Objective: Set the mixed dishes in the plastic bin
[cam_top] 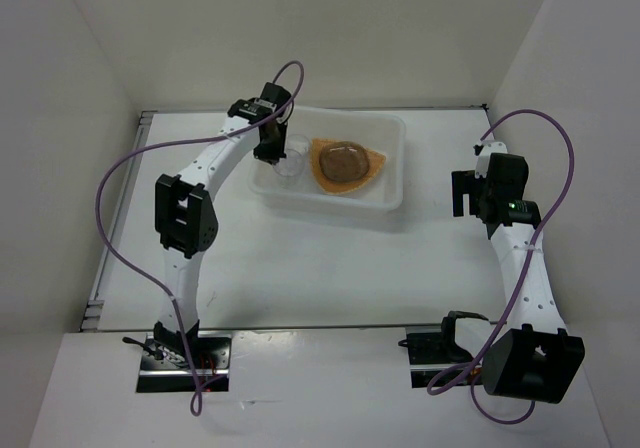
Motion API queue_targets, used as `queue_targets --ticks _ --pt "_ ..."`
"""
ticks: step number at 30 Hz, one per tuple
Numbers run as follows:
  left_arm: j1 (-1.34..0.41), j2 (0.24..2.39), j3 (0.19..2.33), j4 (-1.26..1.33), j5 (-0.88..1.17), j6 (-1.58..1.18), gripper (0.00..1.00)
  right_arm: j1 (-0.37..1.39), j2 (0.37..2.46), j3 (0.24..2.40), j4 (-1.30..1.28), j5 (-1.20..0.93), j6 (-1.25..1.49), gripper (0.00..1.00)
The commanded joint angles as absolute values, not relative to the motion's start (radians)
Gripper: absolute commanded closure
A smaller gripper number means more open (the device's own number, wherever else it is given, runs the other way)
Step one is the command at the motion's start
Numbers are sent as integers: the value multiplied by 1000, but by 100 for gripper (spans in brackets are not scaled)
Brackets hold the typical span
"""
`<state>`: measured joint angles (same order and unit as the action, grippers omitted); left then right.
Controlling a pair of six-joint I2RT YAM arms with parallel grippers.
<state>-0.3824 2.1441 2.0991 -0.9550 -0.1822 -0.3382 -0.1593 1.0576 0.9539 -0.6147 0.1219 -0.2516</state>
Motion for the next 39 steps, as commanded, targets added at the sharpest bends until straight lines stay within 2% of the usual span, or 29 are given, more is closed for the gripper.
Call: queue_targets --ticks 1,6,10,11,12,14,15,16,20,23,25,27,28,29,30,31,33,38,39 --pt "-388 2166 2114 -916 -204 -316 97 -150 1039 948 -566 143 -241 2" --pt "-388 2186 2143 -916 -204 -316 94 -150 1039 948 -566 143 -241 2" --pt "-388 2186 2155 -916 -180 -316 79 -150 1039 948 -566 143 -241 2" --pt "-388 2186 2155 -916 -170 -316 74 -150 1039 948 -566 143 -241 2" --pt "-377 2186 2166 -916 -170 -325 61 -150 1039 948 -566 143 -241 2" --pt "-377 2186 2175 -925 -161 -325 46 -150 1039 948 -566 143 -241 2" --pt "-377 2174 2189 -925 -161 -337 27 -150 1039 948 -566 143 -241 2" --pt "-377 2162 2206 -942 -179 -354 18 -150 1039 948 -566 143 -241 2" --pt "-387 2042 2293 -939 -270 -385 0 -150 1039 948 -566 143 -241 2" --pt "-387 1854 2275 -878 -345 -373 0 -150 1039 948 -566 134 -241 2" --pt "-377 1639 2188 -827 -515 -364 0 -150 1039 948 -566 133 -241 2" --pt "-348 1445 1848 -639 -586 -300 0 -140 1039 948 -566 133 -241 2" --pt "-348 1219 1700 -555 -636 -266 0 -140 1039 948 -566 133 -241 2" --pt "-339 1101 1431 -399 -637 -233 0 -129 1039 948 -566 133 -241 2" --pt "-339 984 1323 -338 -637 -206 0 -129 1039 948 -566 121 -241 2" --pt "-328 780 1248 -304 -653 -215 0 -120 1048 948 -566 121 -241 2" --pt "-328 592 1149 -330 -676 -228 0 -120 1060 948 -575 121 -241 2" --pt "-328 369 1062 -523 -684 -272 0 -98 1081 948 -575 121 -250 2" --pt "-328 256 1028 -523 -684 -272 0 -98 1091 948 -575 121 -250 2"
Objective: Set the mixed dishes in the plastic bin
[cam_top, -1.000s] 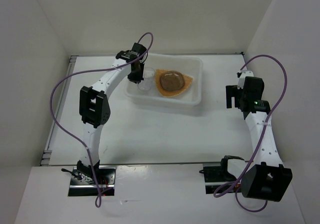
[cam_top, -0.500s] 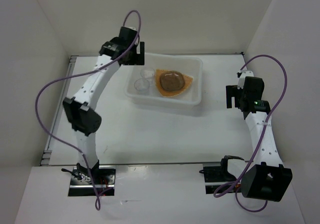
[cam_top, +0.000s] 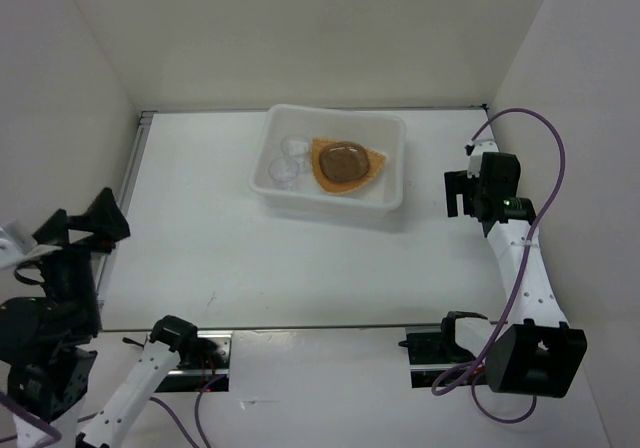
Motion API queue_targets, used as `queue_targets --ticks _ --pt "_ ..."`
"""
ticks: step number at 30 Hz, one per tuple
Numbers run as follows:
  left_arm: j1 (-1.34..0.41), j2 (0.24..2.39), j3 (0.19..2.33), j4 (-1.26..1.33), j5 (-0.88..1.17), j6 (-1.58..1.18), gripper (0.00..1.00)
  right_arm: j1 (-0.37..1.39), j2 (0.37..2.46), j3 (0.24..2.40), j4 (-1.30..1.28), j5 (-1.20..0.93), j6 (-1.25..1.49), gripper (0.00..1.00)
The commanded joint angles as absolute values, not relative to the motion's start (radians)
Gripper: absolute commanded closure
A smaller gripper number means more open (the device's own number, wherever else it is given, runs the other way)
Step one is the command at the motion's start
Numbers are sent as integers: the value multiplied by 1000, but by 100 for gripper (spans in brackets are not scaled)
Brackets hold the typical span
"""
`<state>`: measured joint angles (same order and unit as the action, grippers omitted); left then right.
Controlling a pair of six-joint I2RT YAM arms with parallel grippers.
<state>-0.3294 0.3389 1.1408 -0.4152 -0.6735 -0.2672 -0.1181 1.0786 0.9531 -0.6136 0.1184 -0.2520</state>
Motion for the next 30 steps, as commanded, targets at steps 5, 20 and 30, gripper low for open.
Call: queue_targets --ticks 5,20,30 --pt "-339 -50 910 -589 -689 -370 0 -89 1091 948 -575 121 -250 2" --pt "-371 37 914 -606 -566 -334 0 -89 1031 948 -575 112 -250 2" --pt "-327 439 1046 -664 -581 -281 0 -31 954 939 -575 81 -270 2"
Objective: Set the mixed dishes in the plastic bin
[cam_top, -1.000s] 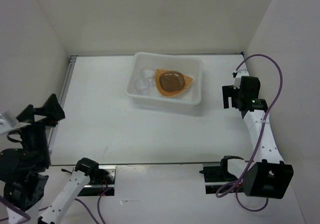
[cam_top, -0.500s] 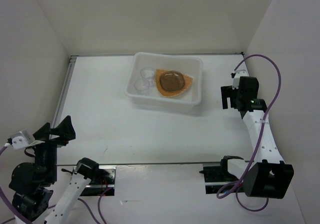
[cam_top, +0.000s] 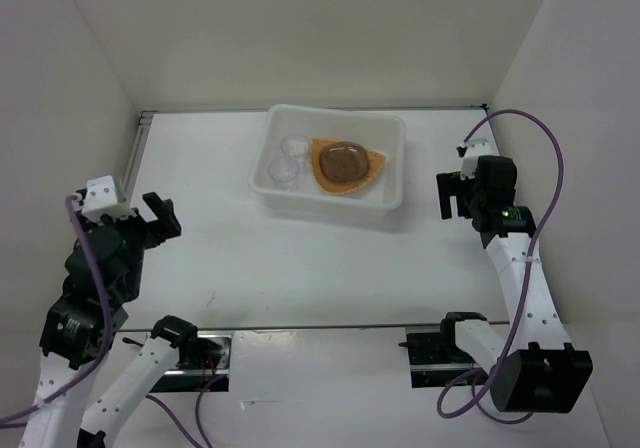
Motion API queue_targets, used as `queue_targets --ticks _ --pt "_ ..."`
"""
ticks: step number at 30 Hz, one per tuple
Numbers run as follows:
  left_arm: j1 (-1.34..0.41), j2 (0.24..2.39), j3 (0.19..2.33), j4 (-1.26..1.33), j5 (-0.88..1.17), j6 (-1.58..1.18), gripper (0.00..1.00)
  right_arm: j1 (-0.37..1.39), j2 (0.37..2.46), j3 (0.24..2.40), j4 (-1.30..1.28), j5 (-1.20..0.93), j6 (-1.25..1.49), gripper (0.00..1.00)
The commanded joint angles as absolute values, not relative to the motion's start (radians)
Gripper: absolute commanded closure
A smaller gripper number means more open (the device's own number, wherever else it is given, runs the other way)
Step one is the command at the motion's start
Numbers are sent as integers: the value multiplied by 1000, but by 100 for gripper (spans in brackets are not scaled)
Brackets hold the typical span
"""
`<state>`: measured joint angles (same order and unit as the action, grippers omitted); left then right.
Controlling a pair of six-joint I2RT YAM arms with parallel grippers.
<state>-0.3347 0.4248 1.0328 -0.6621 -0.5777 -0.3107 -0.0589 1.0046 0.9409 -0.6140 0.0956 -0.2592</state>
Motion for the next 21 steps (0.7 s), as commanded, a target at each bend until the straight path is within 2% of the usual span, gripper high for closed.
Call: queue_targets --ticks 1,8,17,21 --pt "-327 452 1055 -655 -563 -281 0 -31 954 939 -575 81 -270 2" --pt "-318 635 1124 -833 -632 -391 0 29 965 939 -575 58 -279 2" --pt "-287 480 1123 -850 -520 -365 0 58 974 939 -575 58 -279 2" --pt "-253 480 1123 -839 -499 -356 0 98 996 939 -575 58 -279 2"
